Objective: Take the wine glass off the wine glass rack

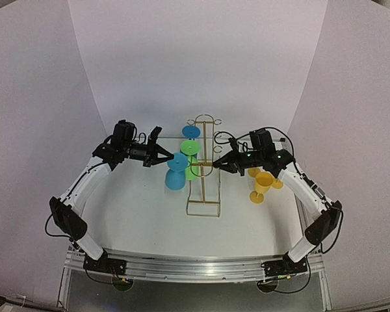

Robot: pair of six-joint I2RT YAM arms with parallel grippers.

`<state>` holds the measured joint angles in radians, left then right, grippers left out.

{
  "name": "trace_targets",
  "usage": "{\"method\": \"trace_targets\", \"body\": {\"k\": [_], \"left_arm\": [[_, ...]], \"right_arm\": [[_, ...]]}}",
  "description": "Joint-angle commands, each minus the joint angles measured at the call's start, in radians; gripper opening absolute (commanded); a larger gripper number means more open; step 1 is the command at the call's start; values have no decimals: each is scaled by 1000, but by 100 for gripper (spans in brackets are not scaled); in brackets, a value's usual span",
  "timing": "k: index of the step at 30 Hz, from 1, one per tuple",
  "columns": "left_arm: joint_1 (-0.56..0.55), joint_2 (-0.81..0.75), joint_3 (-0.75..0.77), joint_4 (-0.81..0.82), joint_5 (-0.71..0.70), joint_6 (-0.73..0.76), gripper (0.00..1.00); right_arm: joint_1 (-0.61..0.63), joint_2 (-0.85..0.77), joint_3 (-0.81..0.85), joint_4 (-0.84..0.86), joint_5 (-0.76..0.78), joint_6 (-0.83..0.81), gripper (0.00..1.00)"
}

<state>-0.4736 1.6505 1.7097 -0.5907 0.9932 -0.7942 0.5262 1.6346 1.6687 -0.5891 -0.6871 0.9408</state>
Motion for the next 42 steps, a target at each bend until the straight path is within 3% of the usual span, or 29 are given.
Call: {"method": "trace_targets", "body": {"k": [1,5,8,14,19,25,31,35,42], "left_arm": [[47,-46,-18,40,16,-1,0],[60,-48,29,-44,-1,124,0],[60,-57,114,-181,-74,383,0],[59,-157,126,-308,-276,924,0],[32,-345,-105,-216,-413,1392,0],[-87,-623,-519,48,-607,1985,0],[-111,-805,-906,457,-612,2555,0],[-111,-863,-1086,690,-544,2697,0],[-111,-850,-1338,1185,-408,2747,0]], "right_arm": [[-13,-13,-25,-25,107,-66,0],[-14,-12,-18,-25,112,-67,0],[-15,-12,-12,-26,121,-66,3],[-14,-13,-5,-28,123,-65,33],[-14,-18,13,-32,135,-71,54],[-14,-10,73,-105,174,-109,81],[-9,-9,286,-357,416,-213,84],[45,15,444,-477,629,-277,82],[348,199,785,-507,891,-514,78]]}}
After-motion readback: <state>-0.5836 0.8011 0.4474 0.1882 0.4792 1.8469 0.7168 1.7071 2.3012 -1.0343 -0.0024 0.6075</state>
